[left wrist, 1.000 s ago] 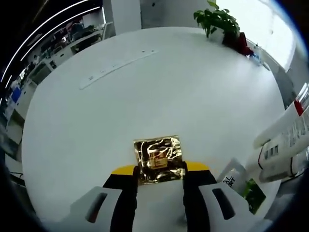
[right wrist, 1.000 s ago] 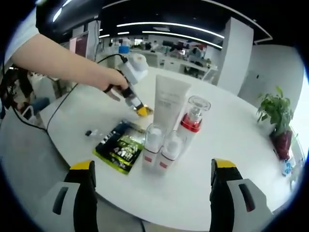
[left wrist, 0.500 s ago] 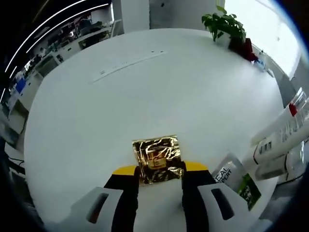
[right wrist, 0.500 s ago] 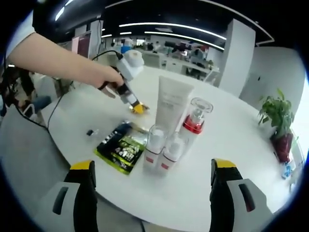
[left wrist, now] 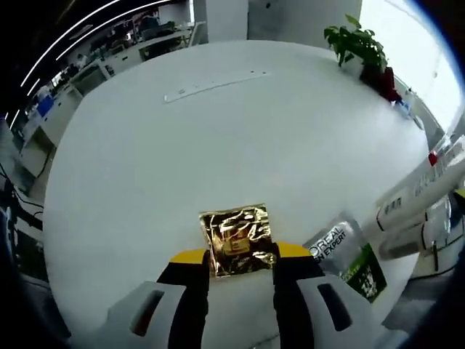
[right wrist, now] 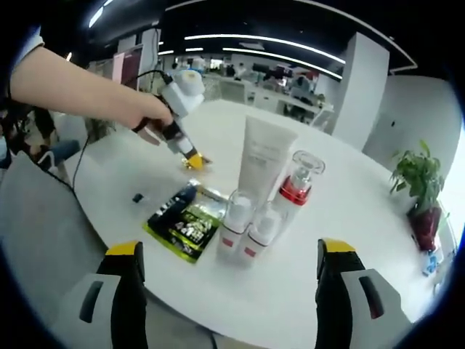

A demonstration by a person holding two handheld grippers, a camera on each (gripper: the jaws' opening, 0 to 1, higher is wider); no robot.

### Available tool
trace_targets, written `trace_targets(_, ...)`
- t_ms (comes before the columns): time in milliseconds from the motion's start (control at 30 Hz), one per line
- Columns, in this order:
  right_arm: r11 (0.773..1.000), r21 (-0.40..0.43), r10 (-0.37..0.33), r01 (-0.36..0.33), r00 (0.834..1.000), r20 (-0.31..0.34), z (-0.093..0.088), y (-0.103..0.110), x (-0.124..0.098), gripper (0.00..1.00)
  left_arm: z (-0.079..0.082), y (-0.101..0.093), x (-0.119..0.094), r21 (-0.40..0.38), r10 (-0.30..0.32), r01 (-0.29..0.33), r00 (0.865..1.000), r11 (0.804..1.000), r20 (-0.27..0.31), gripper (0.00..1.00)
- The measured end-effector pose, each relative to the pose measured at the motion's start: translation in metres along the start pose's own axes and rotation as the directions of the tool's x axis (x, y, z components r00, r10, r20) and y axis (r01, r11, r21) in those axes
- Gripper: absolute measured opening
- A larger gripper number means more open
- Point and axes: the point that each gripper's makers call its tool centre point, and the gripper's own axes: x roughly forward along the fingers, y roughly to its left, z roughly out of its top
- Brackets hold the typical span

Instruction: Arrange the skincare products in the storage area until every visible bottle or jar stands upright without overlapping.

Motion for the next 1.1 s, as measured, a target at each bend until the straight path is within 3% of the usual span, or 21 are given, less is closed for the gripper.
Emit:
trace_targets(400,1.000,-0.015,0.027,-0.027,0.999,0.025,0.007,0.005,-0.003,0.95,-0.037,0.007,-0.017,-0.103,0.049,-0.051,0.998,0.993,-0.030,0.33)
trace_targets(500,0.999,-0.015,0.032,-0.032,0.999,0.032,0.007,0.005,-0.003,0.95,-0.043,0.007,-0.021,-0.173,0.057,-0.063,0.998,0.983,-0.036,0.33)
trace_targets(1100,0.998,-0.010,0.064,-0.063,0.997,0.054,0.010,0.010,-0.003,0.95,-0.076,-0.011,-0.026,-0.257,0.098,-0.111,0.993,0.960,-0.066,0.35)
